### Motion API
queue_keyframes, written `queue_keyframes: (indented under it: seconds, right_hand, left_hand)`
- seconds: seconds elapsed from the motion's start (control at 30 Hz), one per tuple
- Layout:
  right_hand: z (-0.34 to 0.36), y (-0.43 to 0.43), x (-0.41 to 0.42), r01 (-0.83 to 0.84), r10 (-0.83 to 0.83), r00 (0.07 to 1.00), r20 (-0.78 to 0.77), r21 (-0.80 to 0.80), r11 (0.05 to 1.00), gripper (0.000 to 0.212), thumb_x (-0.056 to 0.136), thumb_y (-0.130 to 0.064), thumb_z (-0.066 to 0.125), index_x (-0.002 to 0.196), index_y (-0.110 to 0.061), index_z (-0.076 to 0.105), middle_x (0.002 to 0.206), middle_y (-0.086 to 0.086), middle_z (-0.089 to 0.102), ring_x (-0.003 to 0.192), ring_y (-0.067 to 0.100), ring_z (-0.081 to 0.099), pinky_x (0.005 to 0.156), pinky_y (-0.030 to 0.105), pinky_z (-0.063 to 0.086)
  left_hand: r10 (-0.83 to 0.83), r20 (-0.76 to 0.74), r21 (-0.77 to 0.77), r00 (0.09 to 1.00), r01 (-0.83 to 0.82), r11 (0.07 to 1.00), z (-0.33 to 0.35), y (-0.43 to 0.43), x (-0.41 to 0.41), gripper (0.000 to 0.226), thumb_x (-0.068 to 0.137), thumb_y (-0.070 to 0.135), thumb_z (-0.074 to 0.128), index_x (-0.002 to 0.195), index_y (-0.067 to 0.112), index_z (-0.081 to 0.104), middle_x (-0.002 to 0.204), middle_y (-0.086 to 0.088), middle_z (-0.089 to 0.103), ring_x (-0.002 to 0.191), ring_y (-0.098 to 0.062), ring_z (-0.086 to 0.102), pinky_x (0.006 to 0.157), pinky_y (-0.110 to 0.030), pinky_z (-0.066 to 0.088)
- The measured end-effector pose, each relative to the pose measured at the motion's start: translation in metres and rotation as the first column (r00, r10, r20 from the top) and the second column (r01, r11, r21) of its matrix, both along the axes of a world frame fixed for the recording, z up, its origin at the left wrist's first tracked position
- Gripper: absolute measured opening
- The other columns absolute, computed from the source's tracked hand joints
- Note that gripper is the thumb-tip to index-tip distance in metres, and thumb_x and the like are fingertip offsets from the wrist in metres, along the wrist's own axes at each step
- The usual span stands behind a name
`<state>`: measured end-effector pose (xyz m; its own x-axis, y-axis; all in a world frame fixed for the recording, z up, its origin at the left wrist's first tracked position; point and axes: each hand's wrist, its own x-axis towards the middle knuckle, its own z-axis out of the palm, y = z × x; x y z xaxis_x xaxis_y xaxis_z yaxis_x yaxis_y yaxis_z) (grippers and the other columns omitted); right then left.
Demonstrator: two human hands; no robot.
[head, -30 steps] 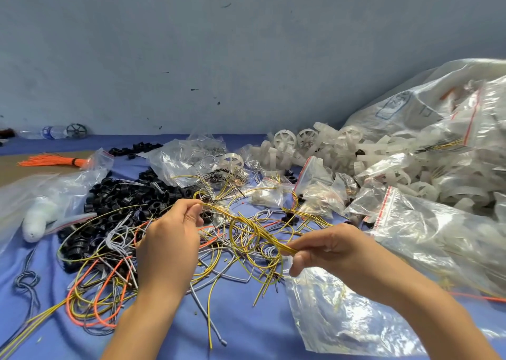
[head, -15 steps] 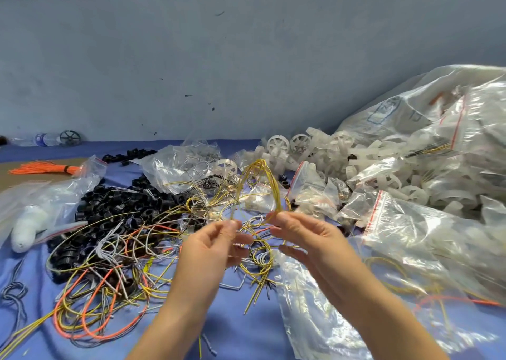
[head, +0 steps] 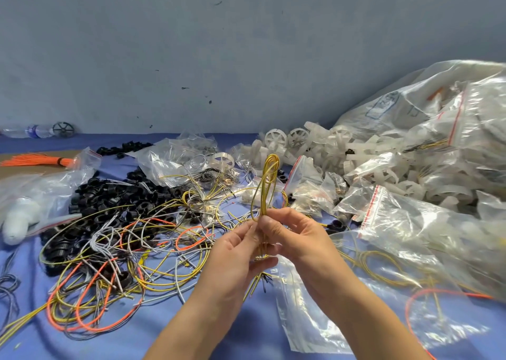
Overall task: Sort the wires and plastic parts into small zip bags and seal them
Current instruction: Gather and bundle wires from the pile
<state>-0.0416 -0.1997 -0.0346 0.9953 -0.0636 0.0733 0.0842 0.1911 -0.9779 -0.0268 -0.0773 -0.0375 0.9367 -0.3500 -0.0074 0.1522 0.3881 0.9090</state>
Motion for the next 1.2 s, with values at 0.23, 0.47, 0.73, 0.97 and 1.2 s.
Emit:
queue_keyframes:
  seconds: [0.23,0.47,0.73,0.97,1.2]
  right_hand:
    - [-0.001,-0.015,-0.002,0.102,-0.106,0.994,0.023,-0.52,0.848,0.025,0.081,-0.048,0.073,0.095,-0.03,0.064,0.102,-0.011,0.068,0.094,0.009,0.062,0.085,0.028,0.049]
    - [-0.02,-0.021,-0.035,-0.017,-0.15,0.988,-0.048,-0.98,0.2,0.043,0.089,-0.046,0.05,0.129,-0.034,0.042,0.119,-0.006,0.054,0.11,0.017,0.055,0.083,0.033,0.044]
    - [-0.017,-0.019,-0.026,0.353,-0.376,0.903,0.209,-0.858,0.372,0.016,0.091,-0.037,0.054,0.098,-0.031,0.067,0.087,-0.012,0.062,0.085,0.01,0.059,0.071,0.031,0.044]
    - [-0.008,-0.01,-0.024,0.508,-0.391,0.842,0.371,-0.788,0.347,0.014,0.092,-0.036,0.057,0.095,-0.032,0.07,0.086,-0.012,0.061,0.08,0.012,0.061,0.069,0.035,0.046]
    - [-0.006,0.015,-0.025,0.487,-0.263,0.872,0.413,-0.787,0.379,0.017,0.09,-0.039,0.057,0.097,-0.032,0.071,0.088,-0.009,0.062,0.083,0.018,0.064,0.07,0.037,0.049]
  left_hand:
    - [0.152,0.251,0.343,0.956,-0.235,0.91,-0.006,0.025,0.003,0.024,0.095,0.016,0.055,0.078,0.013,0.072,0.062,0.007,0.055,0.055,-0.008,0.047,0.058,-0.018,0.048]
    - [0.086,0.468,0.557,0.879,-0.37,0.743,-0.009,0.07,0.005,0.02,0.095,0.01,0.056,0.085,0.015,0.073,0.059,0.009,0.058,0.05,0.001,0.045,0.053,-0.008,0.037]
    - [-0.185,0.236,0.647,0.954,-0.012,0.762,-0.005,0.071,-0.013,0.033,0.095,0.011,0.056,0.065,0.016,0.069,0.058,0.0,0.058,0.051,-0.01,0.049,0.052,-0.017,0.04]
    - [-0.202,0.265,0.734,0.943,-0.062,0.676,-0.003,0.059,-0.015,0.029,0.096,0.021,0.057,0.07,0.022,0.067,0.055,0.01,0.059,0.048,-0.001,0.047,0.051,-0.017,0.037]
    - [-0.173,0.363,0.68,0.916,-0.133,0.721,0.004,0.023,-0.015,0.021,0.089,0.025,0.06,0.072,0.015,0.068,0.053,0.005,0.058,0.041,-0.009,0.038,0.044,-0.021,0.033]
